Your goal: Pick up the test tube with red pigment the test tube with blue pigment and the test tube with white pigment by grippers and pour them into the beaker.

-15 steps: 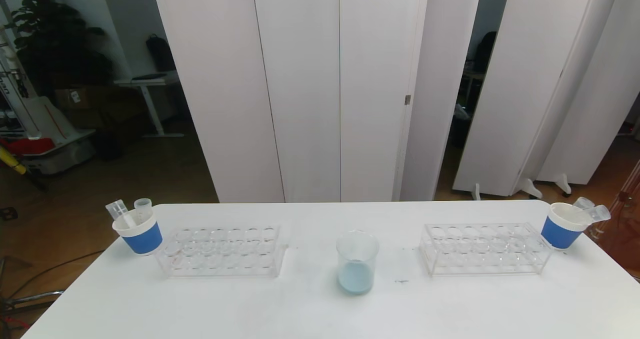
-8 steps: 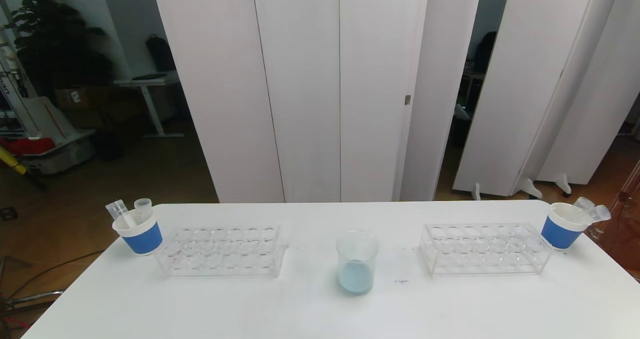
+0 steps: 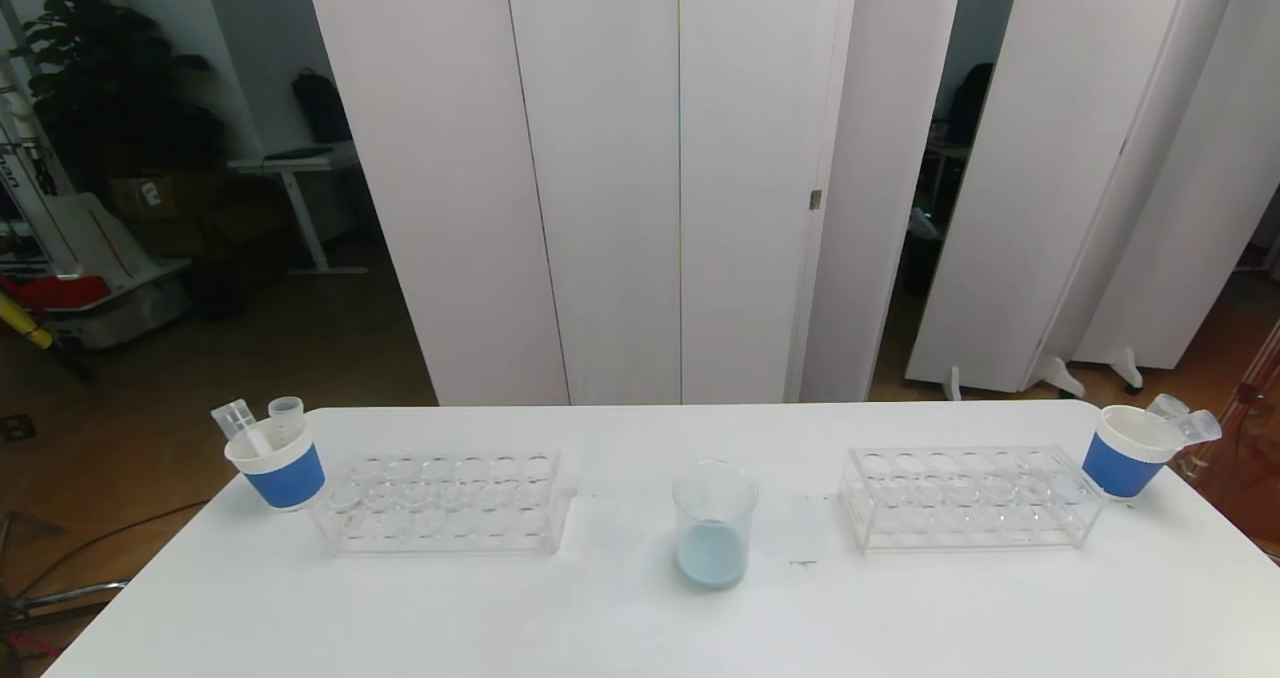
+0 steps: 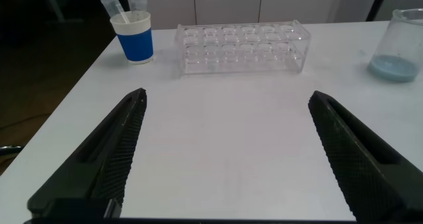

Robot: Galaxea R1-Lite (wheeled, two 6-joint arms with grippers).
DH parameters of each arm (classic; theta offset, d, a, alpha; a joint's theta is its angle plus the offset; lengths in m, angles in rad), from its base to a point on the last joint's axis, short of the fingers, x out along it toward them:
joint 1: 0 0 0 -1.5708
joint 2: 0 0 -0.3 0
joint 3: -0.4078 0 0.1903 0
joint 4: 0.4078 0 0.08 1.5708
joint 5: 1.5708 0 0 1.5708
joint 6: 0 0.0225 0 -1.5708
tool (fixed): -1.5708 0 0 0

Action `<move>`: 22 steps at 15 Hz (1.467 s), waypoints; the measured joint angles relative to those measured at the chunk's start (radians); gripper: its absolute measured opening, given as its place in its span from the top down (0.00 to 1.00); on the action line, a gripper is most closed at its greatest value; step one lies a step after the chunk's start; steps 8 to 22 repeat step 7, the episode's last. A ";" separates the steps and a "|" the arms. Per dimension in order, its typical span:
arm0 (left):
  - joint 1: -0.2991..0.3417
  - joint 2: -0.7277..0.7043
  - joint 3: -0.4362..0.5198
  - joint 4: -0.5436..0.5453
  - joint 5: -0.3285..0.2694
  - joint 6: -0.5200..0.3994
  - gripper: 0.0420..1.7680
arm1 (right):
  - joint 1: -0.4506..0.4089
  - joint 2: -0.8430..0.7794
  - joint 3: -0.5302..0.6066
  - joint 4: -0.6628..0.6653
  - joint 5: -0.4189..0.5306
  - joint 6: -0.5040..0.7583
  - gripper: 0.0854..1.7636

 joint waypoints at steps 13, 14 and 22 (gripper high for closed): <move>0.000 0.000 0.000 0.000 0.000 0.000 0.01 | 0.000 0.000 0.000 0.000 0.000 -0.004 0.01; 0.000 0.000 0.000 0.000 0.000 0.000 0.01 | 0.000 0.000 0.000 0.000 0.000 -0.004 0.01; 0.000 0.000 0.000 0.000 0.000 0.000 0.01 | 0.000 0.000 0.000 0.000 0.000 -0.004 0.01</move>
